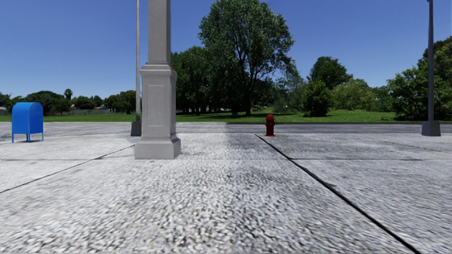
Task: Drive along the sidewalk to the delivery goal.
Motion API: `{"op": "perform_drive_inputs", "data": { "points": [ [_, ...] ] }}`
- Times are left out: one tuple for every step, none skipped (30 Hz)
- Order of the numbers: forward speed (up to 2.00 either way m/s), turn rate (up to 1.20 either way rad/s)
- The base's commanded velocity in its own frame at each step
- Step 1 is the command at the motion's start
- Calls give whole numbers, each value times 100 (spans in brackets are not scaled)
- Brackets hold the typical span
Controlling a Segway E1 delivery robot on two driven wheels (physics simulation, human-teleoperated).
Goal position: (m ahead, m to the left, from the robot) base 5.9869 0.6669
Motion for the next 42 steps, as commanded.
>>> {"op": "perform_drive_inputs", "data": {
  "points": [
    [200, 0],
    [200, 0],
    [200, 0],
    [200, 0],
    [200, 0],
    [200, 0],
    [200, 0],
    [200, 0],
    [200, 0],
    [200, 0],
    [200, 0],
    [200, 0],
    [200, 0],
    [200, 0],
    [200, 0],
    [200, 0],
    [200, 0],
    [200, 0],
    [200, 0],
    [200, 0],
    [200, 0],
    [200, 0],
    [200, 0],
    [200, 0],
    [200, 0],
    [200, 0],
    [200, 0],
    [200, 0],
    [200, 0],
    [200, 0],
    [200, 0],
    [200, 0],
    [200, 0],
    [200, 0],
    [200, 0],
    [200, 0],
    [200, 0],
    [200, 0],
    [200, 0],
    [200, 0],
    [200, 0],
    [200, 0]
  ]
}}
